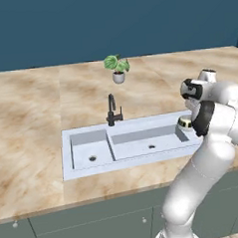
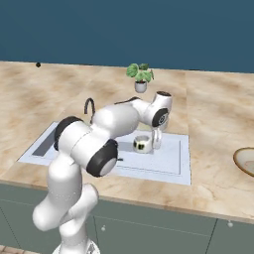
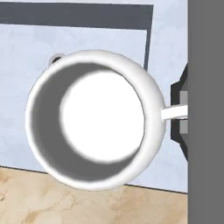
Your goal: Pick the mug and place it in the sink. Pick the bowl and place it in the open cabinet and then close the cabinet.
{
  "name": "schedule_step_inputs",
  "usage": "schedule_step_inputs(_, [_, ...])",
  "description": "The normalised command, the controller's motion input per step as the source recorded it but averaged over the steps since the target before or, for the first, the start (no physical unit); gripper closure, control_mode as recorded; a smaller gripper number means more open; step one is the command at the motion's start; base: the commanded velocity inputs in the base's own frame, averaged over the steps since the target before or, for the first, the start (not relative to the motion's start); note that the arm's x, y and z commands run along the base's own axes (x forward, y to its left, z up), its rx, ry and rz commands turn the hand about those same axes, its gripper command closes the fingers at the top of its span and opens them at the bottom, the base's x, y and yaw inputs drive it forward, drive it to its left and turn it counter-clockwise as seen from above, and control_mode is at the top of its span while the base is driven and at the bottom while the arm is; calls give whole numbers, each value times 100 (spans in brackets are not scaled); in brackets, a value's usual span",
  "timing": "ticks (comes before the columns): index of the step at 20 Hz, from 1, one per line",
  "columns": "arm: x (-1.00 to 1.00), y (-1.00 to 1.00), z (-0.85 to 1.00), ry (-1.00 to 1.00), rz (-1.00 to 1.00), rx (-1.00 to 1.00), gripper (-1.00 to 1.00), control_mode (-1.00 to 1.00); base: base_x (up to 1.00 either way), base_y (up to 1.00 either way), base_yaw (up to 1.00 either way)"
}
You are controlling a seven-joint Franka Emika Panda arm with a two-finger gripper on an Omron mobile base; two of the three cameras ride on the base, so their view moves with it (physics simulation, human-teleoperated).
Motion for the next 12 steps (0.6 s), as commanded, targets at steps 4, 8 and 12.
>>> schedule_step_inputs(4, [18,39,-32,-3,1,2,100,-100,0,0,0])
schedule_step_inputs(8, [9,59,-30,-3,0,0,100,-100,0,0,0])
schedule_step_inputs(12, [2,58,-17,0,-5,-1,100,-100,0,0,0])
